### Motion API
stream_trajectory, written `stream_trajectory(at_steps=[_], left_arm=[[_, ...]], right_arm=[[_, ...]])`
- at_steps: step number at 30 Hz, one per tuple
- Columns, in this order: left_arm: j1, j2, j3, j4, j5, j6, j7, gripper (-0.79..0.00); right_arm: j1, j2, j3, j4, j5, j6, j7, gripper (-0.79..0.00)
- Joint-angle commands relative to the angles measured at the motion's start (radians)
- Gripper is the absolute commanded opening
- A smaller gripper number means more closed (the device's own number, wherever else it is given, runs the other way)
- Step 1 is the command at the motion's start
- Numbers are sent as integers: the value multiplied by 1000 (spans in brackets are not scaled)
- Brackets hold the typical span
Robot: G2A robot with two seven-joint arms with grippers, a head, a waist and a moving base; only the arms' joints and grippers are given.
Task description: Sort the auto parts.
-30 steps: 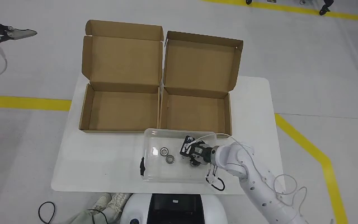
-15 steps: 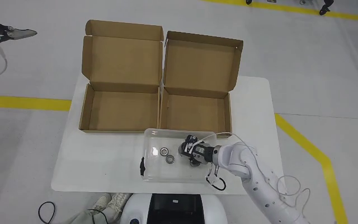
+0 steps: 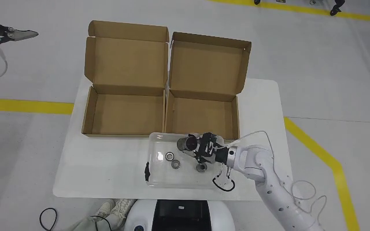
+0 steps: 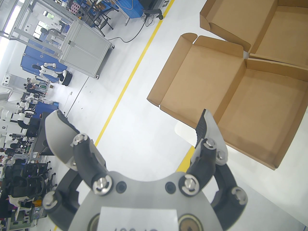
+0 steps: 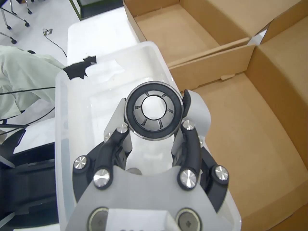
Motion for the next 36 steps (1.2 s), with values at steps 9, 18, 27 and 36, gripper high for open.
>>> stream_trajectory(at_steps=[9, 18, 27, 36], left_arm=[[0, 0, 0, 0, 0, 0, 0, 0], [0, 0, 0, 0, 0, 0, 0, 0], [0, 0, 0, 0, 0, 0, 0, 0], [0, 0, 0, 0, 0, 0, 0, 0]], right_arm=[[69, -1, 5, 33, -17, -113, -305, -785], [204, -29, -54, 108, 131, -133, -385, -785], [274, -38, -48, -24, 134, -42, -338, -785], [307, -45, -22, -98, 177, 19, -363, -785]])
